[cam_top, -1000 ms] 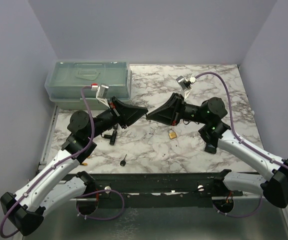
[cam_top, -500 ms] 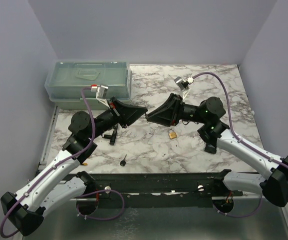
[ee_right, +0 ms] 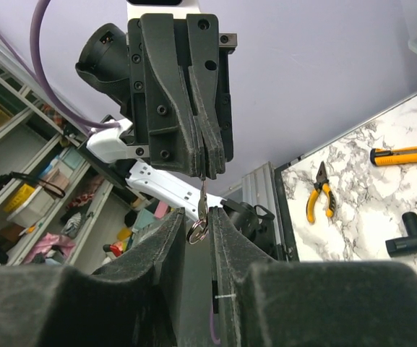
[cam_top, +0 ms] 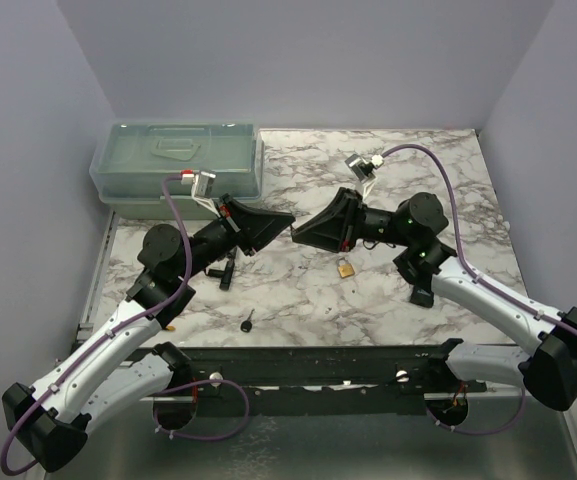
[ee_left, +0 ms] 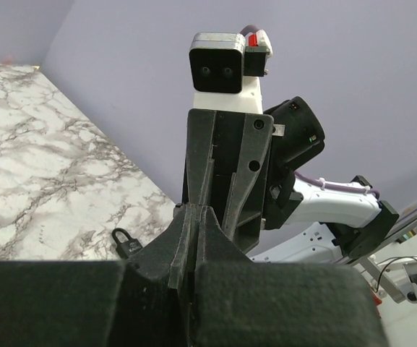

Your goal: Unlock with the key

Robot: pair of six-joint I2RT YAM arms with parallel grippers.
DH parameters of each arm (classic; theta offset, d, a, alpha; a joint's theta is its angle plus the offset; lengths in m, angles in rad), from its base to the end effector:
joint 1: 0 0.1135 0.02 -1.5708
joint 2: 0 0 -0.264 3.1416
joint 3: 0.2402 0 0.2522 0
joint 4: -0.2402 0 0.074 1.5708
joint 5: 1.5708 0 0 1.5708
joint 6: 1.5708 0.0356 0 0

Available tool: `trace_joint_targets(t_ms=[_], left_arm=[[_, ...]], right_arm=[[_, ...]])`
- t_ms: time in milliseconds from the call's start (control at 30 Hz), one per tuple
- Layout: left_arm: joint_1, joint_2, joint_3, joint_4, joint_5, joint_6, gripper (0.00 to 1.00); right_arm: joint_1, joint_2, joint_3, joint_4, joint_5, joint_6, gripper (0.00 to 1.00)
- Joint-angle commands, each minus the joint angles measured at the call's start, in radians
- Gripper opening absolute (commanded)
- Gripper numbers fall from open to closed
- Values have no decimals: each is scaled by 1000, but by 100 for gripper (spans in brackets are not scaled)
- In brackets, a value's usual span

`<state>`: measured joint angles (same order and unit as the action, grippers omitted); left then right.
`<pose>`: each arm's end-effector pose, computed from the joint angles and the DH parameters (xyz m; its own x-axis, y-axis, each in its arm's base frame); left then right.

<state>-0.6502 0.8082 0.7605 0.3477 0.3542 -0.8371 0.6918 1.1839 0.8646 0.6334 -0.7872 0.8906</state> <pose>0.1420 -0.1235 0.3844 -0.4601 -0.5253 -0.7158 0.7315 0.2327 -0.6409 0.1888 0.1892 0.3687 -0.6038 0.2124 -0.7683 -0.7945 -0.0817 0.6018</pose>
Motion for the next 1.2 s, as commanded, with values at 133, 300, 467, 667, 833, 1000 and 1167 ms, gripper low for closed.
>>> trace_joint_targets(t_ms=[133, 300, 467, 667, 833, 1000, 1167], left_arm=[[-1, -8, -19, 26, -21, 0, 0], [-1, -14, -23, 27, -22, 0, 0], [-1, -19, -28, 30, -21, -3, 0], [-2, -24, -37, 41, -17, -7, 0], [-2, -28, -47, 48, -15, -9, 0], [-1, -36, -66, 49, -25, -14, 4], [-1, -53, -61, -25, -53, 0, 71]], right_arm=[[-1, 15, 13, 38, -17, 16, 32], [0, 14, 12, 40, -7, 16, 32], [0, 18, 11, 40, 1, 17, 26], [0, 19, 8, 38, 6, 16, 19], [0, 18, 2, 45, 6, 15, 6], [0, 5, -13, 46, 7, -4, 1], [-1, -56, -26, -142, 118, -83, 0]])
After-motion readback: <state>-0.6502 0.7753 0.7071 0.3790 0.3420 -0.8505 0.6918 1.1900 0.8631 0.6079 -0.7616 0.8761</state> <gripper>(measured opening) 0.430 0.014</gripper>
